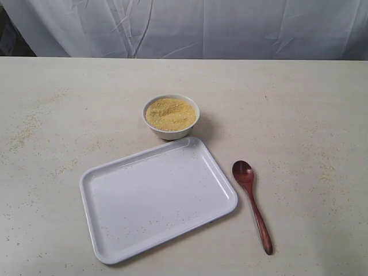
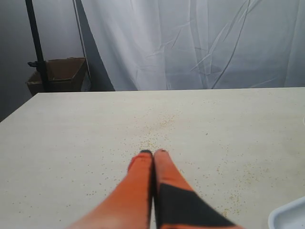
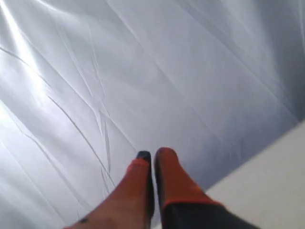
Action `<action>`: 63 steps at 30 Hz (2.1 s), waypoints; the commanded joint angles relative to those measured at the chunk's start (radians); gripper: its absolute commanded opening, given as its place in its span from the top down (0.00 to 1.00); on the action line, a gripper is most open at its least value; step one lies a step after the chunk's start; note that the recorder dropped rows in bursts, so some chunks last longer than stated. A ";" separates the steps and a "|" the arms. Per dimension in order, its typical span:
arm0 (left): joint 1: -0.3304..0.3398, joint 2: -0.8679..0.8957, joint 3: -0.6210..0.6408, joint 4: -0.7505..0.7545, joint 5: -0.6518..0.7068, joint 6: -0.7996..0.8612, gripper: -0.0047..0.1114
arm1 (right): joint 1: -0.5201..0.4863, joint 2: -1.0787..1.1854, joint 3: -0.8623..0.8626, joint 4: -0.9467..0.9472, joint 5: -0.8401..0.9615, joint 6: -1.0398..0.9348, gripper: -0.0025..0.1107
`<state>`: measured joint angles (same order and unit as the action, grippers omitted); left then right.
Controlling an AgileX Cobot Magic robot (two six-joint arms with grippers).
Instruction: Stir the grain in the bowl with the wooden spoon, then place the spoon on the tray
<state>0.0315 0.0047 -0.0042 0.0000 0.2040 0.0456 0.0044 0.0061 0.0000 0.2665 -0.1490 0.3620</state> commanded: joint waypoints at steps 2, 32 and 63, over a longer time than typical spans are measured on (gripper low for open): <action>-0.009 -0.005 0.004 0.000 -0.005 0.002 0.96 | -0.004 0.028 -0.138 -0.257 -0.031 0.012 0.99; -0.017 -0.005 0.004 0.000 -0.005 0.002 0.96 | 0.648 1.501 -0.464 -0.350 0.390 -0.053 0.46; -0.017 -0.005 0.004 0.000 -0.005 0.004 0.96 | 0.703 1.589 -1.105 -0.834 0.824 -0.178 0.99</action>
<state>0.0201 0.0047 -0.0042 0.0000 0.2040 0.0493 0.6825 1.4903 -1.0610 -0.5517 0.6812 0.2571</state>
